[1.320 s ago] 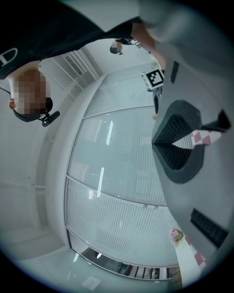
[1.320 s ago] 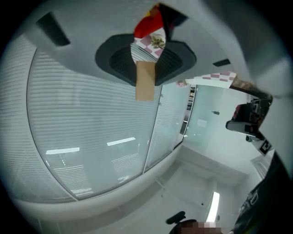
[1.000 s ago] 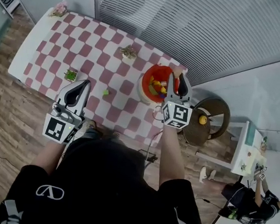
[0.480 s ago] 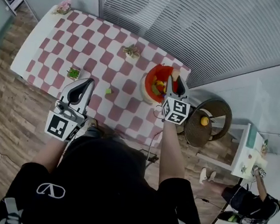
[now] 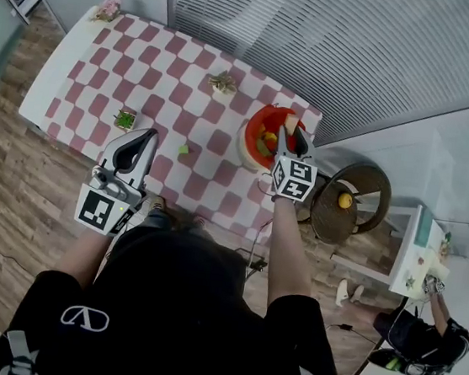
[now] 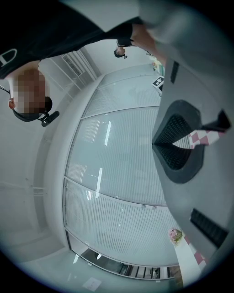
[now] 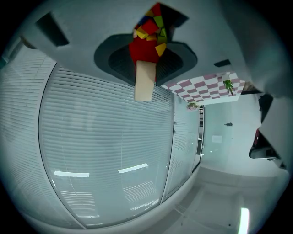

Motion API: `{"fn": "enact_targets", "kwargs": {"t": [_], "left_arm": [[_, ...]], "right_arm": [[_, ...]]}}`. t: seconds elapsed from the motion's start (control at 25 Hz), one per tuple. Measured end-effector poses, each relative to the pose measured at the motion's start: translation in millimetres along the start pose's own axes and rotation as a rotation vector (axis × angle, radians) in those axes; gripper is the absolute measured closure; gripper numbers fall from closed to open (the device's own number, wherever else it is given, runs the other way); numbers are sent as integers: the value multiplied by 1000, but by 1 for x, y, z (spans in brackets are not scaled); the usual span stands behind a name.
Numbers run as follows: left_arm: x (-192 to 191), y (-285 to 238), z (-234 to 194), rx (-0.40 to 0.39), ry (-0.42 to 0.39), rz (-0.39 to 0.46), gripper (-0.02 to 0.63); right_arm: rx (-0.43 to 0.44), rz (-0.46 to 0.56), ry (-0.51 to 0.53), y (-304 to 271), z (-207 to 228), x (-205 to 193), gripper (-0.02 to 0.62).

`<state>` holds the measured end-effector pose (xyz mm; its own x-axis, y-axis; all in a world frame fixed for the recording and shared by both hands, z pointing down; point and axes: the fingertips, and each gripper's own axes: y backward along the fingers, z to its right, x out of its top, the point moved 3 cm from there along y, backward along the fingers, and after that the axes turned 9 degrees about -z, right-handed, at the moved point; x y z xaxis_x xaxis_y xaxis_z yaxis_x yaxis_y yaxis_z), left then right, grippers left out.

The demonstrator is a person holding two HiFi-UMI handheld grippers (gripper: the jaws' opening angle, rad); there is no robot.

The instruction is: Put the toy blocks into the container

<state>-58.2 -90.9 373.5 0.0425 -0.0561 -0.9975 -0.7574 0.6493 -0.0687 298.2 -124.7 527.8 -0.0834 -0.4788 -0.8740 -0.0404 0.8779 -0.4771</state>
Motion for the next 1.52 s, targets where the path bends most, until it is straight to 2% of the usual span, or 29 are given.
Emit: {"fn": "enact_targets", "kwargs": {"t": [0.2,0.36,0.72,0.96,1.08,1.32,1.52], "left_arm": [[-5,2,1,-9,-1,-21,600],[0,2,0,3,2,6,600],[-9,2,-3,-1,4,-24,600],[-9,4,-4,5,11,-22,600],[0,5,-7,27,14,12,600],[-8,17,-16,45,18,-8,600],[-11,27,-23,70,25,-15,600]], "right_arm": [[-4,-11,-17,-1,4,0,403],[-5,-14,-16,0,3,-1,408],[11,24,-11,7,-11,12,413],[115,112,74,21,-73,44,413],[186,126,95,22,-109,49,414],[323,108,163,20,-176,43,417],[405,60,214,13,-214,26,417]]}}
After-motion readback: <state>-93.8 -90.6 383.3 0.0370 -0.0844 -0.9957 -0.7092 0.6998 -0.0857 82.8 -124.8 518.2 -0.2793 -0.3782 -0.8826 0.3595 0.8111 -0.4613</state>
